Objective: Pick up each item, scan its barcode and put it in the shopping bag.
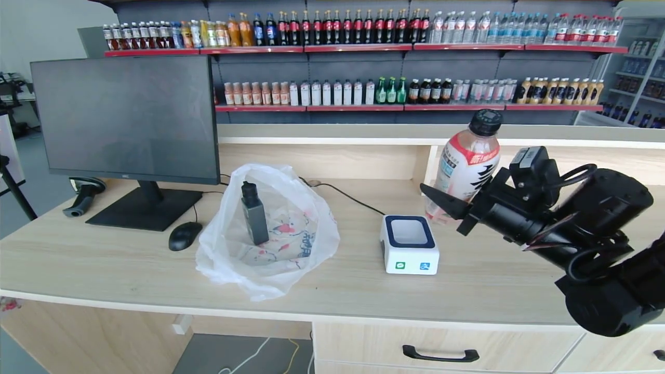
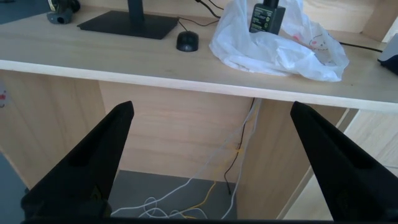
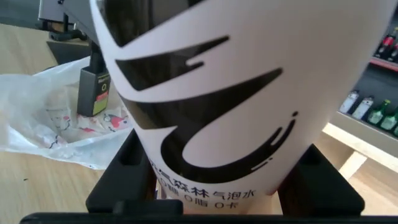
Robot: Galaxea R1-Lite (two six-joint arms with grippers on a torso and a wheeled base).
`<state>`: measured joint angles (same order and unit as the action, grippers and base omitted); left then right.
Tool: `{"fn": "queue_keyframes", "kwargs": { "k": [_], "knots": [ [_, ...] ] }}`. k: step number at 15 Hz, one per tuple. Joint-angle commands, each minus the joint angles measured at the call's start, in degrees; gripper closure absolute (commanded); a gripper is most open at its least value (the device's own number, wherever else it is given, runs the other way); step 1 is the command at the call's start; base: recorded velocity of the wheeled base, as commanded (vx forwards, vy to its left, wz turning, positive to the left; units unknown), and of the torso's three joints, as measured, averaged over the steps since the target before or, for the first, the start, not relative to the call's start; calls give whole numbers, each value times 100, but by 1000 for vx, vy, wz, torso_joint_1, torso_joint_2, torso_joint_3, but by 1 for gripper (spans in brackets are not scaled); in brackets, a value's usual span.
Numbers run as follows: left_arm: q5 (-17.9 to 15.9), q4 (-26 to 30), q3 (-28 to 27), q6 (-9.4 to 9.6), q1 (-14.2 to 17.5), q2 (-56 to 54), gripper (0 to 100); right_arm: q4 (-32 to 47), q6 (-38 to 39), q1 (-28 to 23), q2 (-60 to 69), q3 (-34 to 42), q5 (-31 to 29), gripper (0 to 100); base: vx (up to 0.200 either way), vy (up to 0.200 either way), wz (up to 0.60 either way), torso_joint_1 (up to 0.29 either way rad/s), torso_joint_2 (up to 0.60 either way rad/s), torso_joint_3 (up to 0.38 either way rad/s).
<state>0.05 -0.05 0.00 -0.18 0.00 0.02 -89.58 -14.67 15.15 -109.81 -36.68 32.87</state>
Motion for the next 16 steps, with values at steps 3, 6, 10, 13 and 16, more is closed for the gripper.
{"fn": "queue_keyframes", "kwargs": {
  "k": [3, 6, 10, 13, 16],
  "knots": [
    [4, -4, 0, 1, 0, -2, 0, 221, -625, -12, -488, -841, 985, 100, 0, 0, 0, 0, 0, 0],
    [4, -13, 0, -8, 0, -2, 0, -42, -827, 84, -778, -1236, 1310, 100, 0, 0, 0, 0, 0, 0],
    [4, -39, 0, 1, 0, -2, 0, -42, -1478, 84, -796, -1227, 1618, 100, 0, 0, 0, 0, 0, 0],
    [4, -39, 0, 27, 0, -2, 0, -42, -1944, 49, -1095, -972, 1811, 100, 0, 0, 0, 0, 0, 0],
    [4, -39, 0, 18, 0, -2, 0, -42, -2190, -118, -1130, -911, 1934, 100, 0, 0, 0, 0, 0, 0]
  ]
}}
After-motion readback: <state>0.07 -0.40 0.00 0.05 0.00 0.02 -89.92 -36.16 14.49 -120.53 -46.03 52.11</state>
